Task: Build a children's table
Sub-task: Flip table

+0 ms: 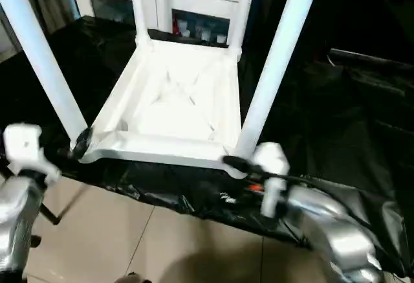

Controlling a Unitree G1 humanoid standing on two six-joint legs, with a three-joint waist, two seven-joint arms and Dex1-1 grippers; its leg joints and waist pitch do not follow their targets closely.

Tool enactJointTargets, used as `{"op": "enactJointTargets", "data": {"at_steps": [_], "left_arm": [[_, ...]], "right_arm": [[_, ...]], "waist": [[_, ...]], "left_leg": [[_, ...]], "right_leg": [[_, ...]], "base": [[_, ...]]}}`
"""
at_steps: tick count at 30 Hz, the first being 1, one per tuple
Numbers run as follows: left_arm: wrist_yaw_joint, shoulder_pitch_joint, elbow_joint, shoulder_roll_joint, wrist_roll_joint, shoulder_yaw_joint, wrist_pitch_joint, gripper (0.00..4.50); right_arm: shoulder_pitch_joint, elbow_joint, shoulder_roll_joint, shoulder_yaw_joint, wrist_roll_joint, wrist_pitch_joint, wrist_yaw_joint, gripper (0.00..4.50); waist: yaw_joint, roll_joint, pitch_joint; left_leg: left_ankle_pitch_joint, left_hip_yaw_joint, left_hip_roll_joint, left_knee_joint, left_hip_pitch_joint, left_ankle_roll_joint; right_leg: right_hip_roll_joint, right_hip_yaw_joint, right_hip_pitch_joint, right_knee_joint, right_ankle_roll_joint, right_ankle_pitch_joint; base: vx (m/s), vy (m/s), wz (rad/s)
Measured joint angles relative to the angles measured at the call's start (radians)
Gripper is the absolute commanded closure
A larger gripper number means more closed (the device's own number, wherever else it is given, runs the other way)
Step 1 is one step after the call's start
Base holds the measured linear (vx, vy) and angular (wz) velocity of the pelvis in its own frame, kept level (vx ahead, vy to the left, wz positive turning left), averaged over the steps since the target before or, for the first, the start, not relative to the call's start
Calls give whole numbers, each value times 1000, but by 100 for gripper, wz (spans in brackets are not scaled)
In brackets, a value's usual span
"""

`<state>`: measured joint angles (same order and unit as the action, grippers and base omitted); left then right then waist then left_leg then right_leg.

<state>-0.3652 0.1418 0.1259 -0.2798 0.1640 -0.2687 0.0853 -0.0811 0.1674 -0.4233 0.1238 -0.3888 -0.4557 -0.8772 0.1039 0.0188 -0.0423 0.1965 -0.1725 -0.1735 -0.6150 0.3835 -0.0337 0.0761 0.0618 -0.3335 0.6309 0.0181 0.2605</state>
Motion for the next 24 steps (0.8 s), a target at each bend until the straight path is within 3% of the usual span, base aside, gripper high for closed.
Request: {"op": "enactJointTargets", "data": {"at_steps": [3,4,12,14,18,24], "left_arm": [[-2,31,59,-5,8,1,-2,10],[-2,51,87,-6,8,1,-2,35],[21,104,135,5,17,1,21,81],[34,104,135,10,16,5,30,117],[44,103,123,36,22,13,62,138],[44,98,58,82,61,30,121,194]], "right_arm": [[-39,-40,8,11,12,10,-2,0],[-52,-55,13,16,14,18,-1,0],[-95,-141,60,46,46,64,7,0],[-98,-151,69,47,47,74,8,0],[-98,-152,95,60,48,78,14,0],[-96,-151,104,81,47,93,5,0]], "waist": [[2,0,0],[3,1,0],[10,1,0],[10,2,0],[11,3,0],[26,5,-2]], "left_leg": [[0,0,0,0,1,0],[0,0,0,0,1,0],[0,-1,0,1,1,0],[0,-1,0,1,1,0],[-1,-1,0,3,1,-1],[-2,-2,0,4,1,-1]], "right_leg": [[0,0,-1,0,0,0],[0,0,-1,0,0,0],[0,0,-1,0,0,0],[0,0,-2,0,0,0],[0,0,-2,0,0,0],[0,0,-3,-1,-1,0]], "base": [[0,0,0],[0,0,0],[0,0,0],[0,0,0],[0,0,0],[0,0,0]]}}
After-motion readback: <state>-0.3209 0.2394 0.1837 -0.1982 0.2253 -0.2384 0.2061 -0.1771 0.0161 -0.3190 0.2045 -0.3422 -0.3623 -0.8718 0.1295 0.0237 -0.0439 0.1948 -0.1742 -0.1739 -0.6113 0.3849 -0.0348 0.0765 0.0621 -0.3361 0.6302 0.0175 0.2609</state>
